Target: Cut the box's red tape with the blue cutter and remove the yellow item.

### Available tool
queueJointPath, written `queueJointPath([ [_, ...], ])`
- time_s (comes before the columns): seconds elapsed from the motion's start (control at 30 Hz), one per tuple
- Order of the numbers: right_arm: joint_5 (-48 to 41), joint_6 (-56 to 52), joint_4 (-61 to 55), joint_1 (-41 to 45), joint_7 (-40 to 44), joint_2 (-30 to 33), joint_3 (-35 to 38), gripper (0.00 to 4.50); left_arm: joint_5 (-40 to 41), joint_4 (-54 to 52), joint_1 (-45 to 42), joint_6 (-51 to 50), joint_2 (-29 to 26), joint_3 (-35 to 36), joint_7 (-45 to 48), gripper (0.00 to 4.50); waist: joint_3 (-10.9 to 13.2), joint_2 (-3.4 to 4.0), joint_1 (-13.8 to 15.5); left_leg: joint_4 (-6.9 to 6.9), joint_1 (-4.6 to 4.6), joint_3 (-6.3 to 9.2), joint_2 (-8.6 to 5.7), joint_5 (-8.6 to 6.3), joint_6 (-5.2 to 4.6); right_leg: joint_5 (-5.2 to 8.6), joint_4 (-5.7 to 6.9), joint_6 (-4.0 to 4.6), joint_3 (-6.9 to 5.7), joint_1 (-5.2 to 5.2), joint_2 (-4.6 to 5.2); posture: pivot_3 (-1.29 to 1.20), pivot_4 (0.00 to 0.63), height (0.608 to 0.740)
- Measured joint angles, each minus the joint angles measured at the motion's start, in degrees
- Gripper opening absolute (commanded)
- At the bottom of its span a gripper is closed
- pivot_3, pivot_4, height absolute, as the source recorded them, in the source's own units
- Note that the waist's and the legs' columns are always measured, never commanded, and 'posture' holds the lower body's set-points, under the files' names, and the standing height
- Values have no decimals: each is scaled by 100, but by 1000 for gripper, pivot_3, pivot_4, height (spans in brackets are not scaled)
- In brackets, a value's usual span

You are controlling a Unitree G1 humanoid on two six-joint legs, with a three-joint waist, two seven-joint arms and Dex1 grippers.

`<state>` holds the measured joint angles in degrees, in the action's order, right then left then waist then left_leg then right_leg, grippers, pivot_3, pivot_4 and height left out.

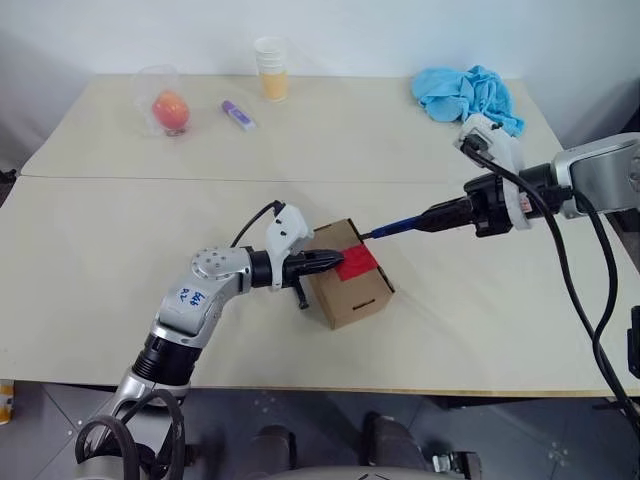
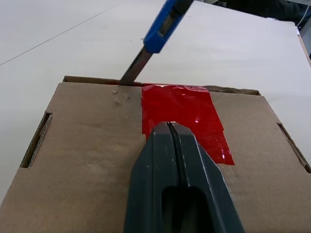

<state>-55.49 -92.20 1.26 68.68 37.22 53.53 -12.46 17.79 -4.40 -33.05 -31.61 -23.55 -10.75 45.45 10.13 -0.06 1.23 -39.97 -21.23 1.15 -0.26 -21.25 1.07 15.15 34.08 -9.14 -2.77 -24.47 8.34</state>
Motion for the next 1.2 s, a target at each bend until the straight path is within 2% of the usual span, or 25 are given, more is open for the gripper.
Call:
queueJointPath([
  [0.37,18,-3,868,1162,343,-71,-1238,170,-93,51,12,127,80,-65,-46,0,0,1,-6,-2,2,-2,0,0,0,-4,1,2,1,0,1,0,150,740],
  [0.63,32,-7,1997,2113,506,-509,-2283,170,-243,47,49,299,132,-134,-126,0,-2,3,-24,-3,6,-3,0,0,0,-5,6,4,1,0,1,0,150,740],
  [0.8,22,-8,2592,2446,547,-736,-2631,170,-286,42,97,400,162,-152,-171,0,-2,3,-85,-3,6,-2,0,0,0,-6,8,4,1,1,1,0,150,740],
  [1.2,-834,79,2580,2937,710,-466,-3959,170,-376,28,170,479,175,-157,-197,0,-3,4,-119,-2,7,-2,0,0,0,-6,6,5,0,1,2,0,150,740],
])
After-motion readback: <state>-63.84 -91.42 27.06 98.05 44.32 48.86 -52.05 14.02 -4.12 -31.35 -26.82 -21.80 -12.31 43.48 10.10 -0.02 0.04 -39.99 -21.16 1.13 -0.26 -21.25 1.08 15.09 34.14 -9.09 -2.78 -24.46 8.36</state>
